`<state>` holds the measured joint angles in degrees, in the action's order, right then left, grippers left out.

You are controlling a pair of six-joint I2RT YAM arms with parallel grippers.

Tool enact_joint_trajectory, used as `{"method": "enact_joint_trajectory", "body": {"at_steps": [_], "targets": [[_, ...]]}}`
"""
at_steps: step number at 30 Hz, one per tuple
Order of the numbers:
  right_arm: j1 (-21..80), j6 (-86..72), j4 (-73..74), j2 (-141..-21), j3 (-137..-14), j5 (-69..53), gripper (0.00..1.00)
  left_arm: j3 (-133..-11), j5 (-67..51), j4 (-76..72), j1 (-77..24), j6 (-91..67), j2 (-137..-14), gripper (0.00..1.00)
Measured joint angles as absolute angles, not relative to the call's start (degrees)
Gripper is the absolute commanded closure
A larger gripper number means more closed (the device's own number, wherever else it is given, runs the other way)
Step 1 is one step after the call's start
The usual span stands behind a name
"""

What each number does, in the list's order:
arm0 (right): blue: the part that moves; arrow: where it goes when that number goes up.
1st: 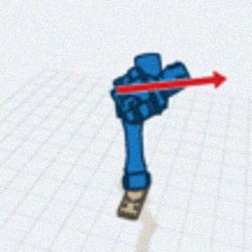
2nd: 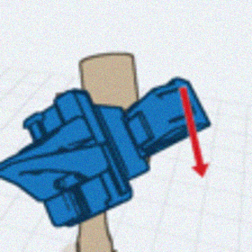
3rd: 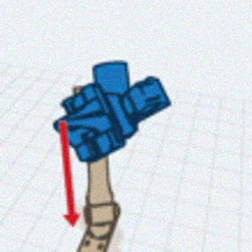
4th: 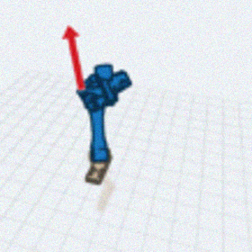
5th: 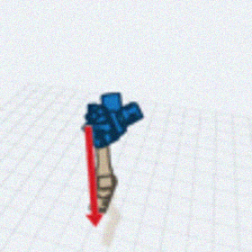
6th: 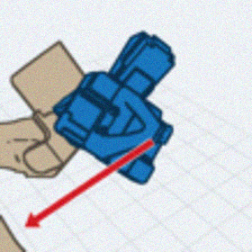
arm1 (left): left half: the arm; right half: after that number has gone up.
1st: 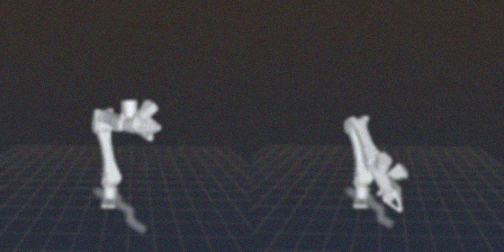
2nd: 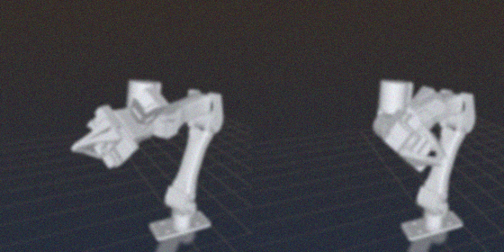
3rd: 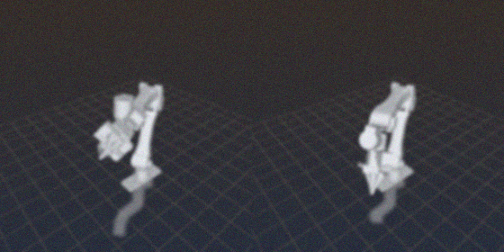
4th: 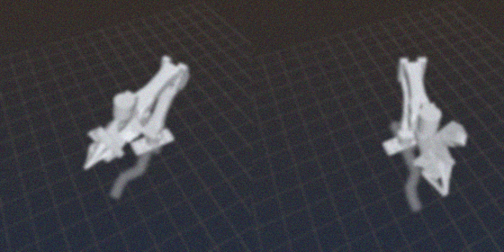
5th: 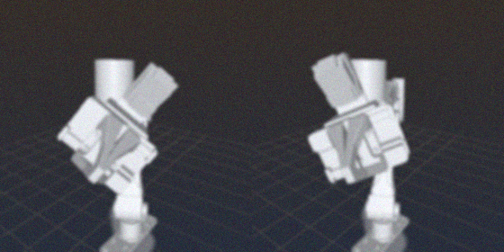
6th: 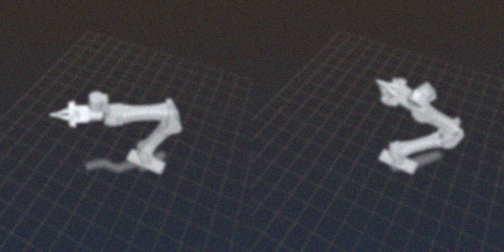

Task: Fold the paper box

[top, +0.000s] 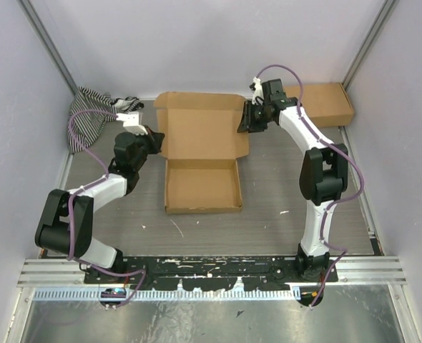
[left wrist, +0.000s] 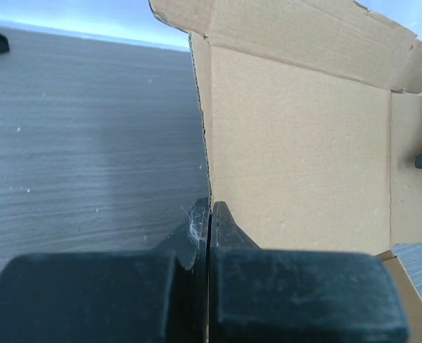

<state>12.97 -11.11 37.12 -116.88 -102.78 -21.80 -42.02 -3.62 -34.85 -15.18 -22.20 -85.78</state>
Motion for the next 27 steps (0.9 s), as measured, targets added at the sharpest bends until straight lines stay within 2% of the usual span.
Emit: {"method": "enact_joint_trajectory", "body": {"at_steps": [8, 21, 23, 27], "targets": [[12.99, -9.1, 37.74, -115.02, -103.39, -21.96, 0.63, -35.22, -4.64, -50.17, -15.33, -19.86, -85.54, 1.0], [12.99, -7.7, 39.44, -115.02, -111.26, -20.01, 0.63, -30.39, -5.78, -61.56, -15.55, -17.37, -84.38, 1.0], [12.97, -7.64, 39.59, -115.02, -112.84, -20.05, 0.67, -29.58, -6.09, -63.64, -15.66, -16.78, -84.29, 1.0], [12.99, -7.53, 39.92, -115.02, -114.02, -20.36, 0.84, -28.53, -6.72, -66.32, -15.97, -16.1, -84.25, 1.0]]}}
